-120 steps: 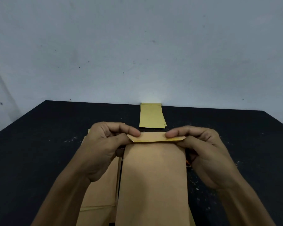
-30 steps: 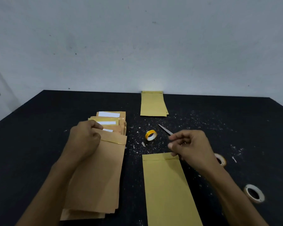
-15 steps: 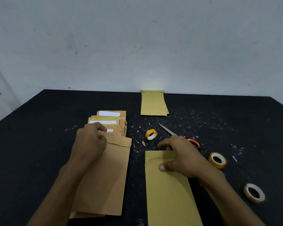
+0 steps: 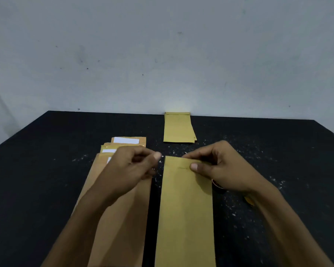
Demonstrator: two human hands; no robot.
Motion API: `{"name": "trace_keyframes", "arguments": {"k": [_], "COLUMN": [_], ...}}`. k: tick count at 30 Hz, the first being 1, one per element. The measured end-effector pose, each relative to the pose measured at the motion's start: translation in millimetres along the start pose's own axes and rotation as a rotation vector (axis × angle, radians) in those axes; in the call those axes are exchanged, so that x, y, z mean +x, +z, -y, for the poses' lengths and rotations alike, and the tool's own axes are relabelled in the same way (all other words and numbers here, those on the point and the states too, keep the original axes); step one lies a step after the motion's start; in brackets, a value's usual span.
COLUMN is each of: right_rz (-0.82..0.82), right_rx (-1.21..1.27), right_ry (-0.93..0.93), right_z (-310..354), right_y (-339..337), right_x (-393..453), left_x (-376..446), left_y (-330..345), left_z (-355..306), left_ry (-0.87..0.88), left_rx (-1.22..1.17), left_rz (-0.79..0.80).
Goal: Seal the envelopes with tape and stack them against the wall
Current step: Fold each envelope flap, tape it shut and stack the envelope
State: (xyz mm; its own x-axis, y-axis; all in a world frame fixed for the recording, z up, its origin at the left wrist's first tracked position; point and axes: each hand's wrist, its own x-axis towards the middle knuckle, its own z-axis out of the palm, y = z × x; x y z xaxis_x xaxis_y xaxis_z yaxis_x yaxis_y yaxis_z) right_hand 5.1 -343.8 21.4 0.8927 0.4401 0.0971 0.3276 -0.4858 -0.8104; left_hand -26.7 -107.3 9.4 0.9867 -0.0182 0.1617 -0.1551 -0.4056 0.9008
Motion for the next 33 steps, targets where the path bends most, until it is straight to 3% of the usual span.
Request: {"name": "trace_keyframes", "arguments": {"k": [1,3,6,10,13,17,22,33], "right_rz": [-0.011,-0.043,-0.172,-0.266,-0.25,-0.473,-0.64,-0.417], "right_rx": [0.011,0.045,0.152,0.554,0.686,0.715,0.532,-0.029], "right_ry": [-0.011,-0.021,0.023,0.203,0.273,0.32,0.39,0.347], "right_z": [2.3,5.7,1.5,-9.9,-15.1,-25.8,-57.2,-117.4], "right_y": [-1.0,-1.0,1.9,-0.8,-2.5,-3.6,-14.0,-15.2], "right_x": [2.9,8.8,15.5,19.7,23.1,45.3,105.0,239.8], "left_x": [-0.7,0.5,7.7,24.5,39.1,60.7,106.5,252.3], "left_y": [4.2,11.6,18.6,19.2,21.2,32.6,47.1,76.6], "left_z": [-8.1,-14.3,-11.5,-5.0,-3.2,-2.0,0.0,47.1], "left_ry": [-0.059,-0.094,-0.12,-0.211,-0.25,-0.301,-0.347,-0.338], "left_rx": [-0.131,-0.218,-0.291,-0.439,-0.432,-0.36,-0.217,0.343], "left_rz": [0.124,0.217,0.087,-0.084,-0.09,-0.053,-0.005,-0.145]}}
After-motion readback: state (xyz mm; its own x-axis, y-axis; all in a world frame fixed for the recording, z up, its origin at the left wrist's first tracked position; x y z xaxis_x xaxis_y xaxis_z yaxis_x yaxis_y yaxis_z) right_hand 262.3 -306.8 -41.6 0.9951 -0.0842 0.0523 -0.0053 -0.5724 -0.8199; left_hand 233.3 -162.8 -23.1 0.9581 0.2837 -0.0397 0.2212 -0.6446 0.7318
